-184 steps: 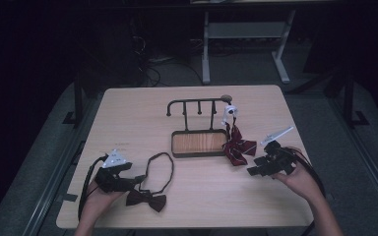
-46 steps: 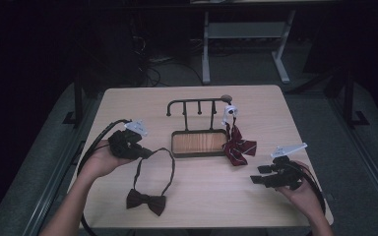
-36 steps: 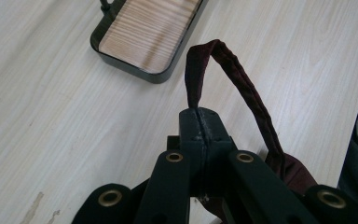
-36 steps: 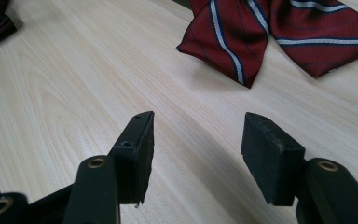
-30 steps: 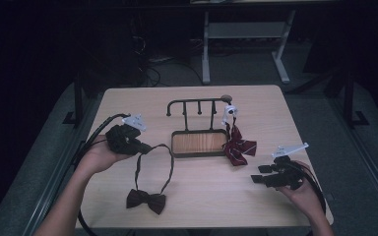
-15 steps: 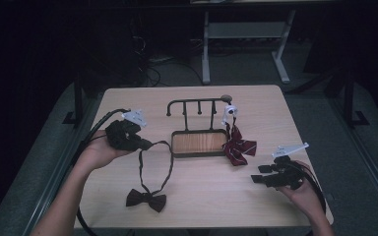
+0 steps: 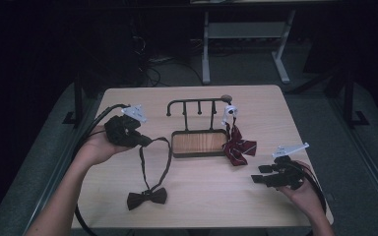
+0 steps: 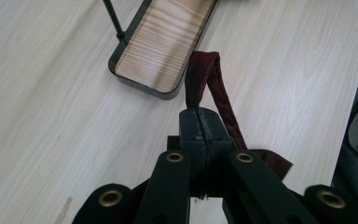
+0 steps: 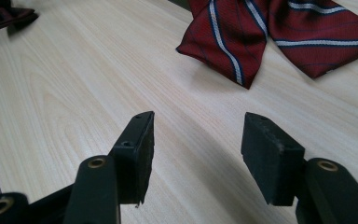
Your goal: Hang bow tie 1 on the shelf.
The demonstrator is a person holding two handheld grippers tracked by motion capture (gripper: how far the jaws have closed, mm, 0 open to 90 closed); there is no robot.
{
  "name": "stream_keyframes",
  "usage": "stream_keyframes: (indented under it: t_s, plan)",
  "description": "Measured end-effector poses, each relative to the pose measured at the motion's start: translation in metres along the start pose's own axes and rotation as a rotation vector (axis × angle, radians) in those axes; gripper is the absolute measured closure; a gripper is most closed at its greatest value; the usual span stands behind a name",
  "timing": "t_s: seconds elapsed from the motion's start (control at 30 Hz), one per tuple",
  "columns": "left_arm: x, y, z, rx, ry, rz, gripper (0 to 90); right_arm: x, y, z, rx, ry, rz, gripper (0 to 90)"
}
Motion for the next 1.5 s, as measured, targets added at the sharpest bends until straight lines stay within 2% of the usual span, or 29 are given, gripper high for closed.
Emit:
stream_keyframes:
  t_s: [0.5,1.1,1.5]
  plan:
    - [-0.009,-0.006,0.009,-0.011,-0.011,0.002,89.9,-0.001,0.0,0.0,-0.001,0.004,-0.005,44.1]
    - [-0.017,-0.024,0.023,-0.02,-0.029,0.017,89.9,-0.003,0.002,-0.001,0.004,0.002,-0.011,44.1]
    - [-0.02,-0.035,0.027,-0.023,-0.035,0.01,89.8,-0.003,0.002,0.0,-0.004,0.003,-0.01,44.1]
Point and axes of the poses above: each handheld gripper's, and its own axes: x roughly forward along the jaws, y roughly out of its underside, z roughly to its left, the point moved 1 cm from there along x, roughly forward along the jaws, and after that the axes turned 10 degrees about z, right-handed, at the moved point
